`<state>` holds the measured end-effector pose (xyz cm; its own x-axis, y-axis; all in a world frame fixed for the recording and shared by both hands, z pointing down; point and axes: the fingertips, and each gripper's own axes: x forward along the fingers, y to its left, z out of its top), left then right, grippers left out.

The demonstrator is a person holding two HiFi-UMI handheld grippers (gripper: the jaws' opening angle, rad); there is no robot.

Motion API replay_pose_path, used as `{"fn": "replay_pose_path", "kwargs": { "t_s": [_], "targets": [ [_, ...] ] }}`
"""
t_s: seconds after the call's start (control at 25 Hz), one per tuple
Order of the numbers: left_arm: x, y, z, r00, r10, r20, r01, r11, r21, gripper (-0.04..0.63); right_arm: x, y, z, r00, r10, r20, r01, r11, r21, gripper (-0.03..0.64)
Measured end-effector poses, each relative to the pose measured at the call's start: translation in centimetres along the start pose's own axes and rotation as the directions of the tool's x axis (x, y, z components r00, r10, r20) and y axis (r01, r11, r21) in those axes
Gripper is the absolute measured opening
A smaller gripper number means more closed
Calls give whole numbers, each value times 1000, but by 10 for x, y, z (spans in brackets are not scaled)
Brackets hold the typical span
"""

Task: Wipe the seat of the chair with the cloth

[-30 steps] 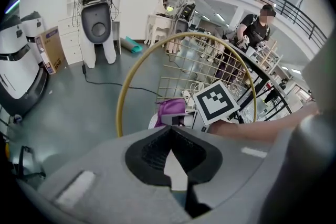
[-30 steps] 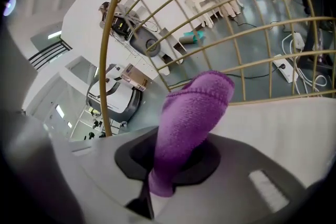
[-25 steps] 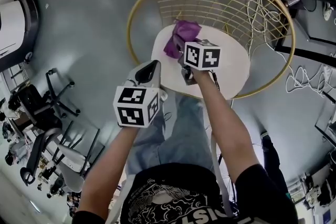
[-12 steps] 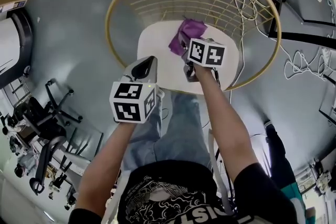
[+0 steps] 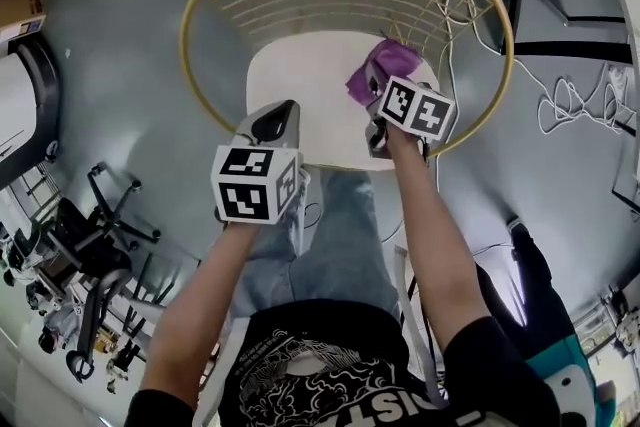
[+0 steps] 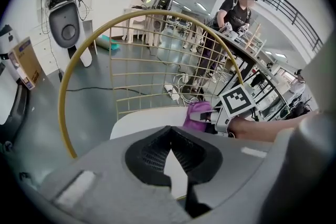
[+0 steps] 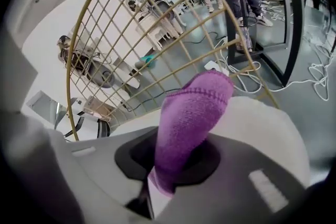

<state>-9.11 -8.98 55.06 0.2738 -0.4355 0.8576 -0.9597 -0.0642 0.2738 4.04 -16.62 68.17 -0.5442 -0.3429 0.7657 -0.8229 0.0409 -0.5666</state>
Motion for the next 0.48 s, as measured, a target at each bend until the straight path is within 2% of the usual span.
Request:
{"fn": "replay_pose_path", "kwargs": {
  "t_s": [0.32,0.48],
  "targets": [
    [8,-30,-7,999,-35,-6,35,999,27,0,-57,-66,5,987,-136,84,125,985,121,58],
    [12,-27,-11,999,-34,-6,34,999,29,0,-68,-83,2,979,-181,95,168,977,135,58]
  ]
}}
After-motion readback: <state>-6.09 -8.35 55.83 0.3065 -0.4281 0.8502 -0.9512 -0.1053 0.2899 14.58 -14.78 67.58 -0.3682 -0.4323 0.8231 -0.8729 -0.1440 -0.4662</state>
